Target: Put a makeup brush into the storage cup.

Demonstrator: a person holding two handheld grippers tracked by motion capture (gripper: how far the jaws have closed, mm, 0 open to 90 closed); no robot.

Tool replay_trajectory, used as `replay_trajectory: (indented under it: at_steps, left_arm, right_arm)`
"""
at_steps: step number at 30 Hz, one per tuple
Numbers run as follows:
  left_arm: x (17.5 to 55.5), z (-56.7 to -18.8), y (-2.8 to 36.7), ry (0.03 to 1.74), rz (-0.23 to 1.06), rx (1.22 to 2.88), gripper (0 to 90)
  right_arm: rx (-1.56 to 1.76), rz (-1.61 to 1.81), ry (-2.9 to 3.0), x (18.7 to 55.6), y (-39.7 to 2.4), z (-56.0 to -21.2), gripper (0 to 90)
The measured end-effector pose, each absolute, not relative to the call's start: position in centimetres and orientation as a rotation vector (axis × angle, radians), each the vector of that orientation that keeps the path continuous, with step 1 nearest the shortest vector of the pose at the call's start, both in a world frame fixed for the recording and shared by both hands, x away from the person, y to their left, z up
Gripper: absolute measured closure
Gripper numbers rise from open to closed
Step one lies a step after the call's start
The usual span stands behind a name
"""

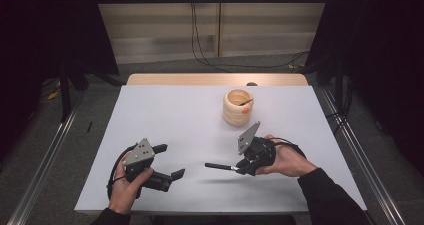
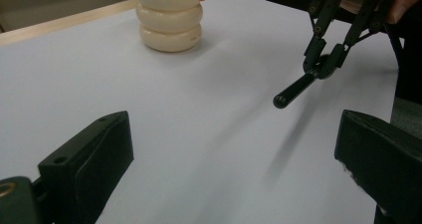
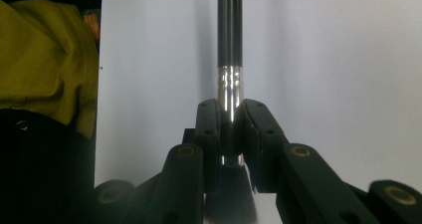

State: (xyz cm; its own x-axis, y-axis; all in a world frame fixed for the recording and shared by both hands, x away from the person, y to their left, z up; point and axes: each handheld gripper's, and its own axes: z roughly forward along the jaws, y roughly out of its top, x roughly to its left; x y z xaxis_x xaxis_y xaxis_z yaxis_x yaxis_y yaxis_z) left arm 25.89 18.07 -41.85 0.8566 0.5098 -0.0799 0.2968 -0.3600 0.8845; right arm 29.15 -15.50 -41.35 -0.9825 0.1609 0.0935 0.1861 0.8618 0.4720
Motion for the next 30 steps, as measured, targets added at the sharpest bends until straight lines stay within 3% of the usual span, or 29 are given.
replay_trajectory:
  at_steps: [30]
  left_arm:
    - [26.5,-40.2,12.3,0.385,0.154,2.189,2.2]
  right_arm:
    - [-0.247,-0.733,-2.969,28.8,-14.7,-41.6,78.0]
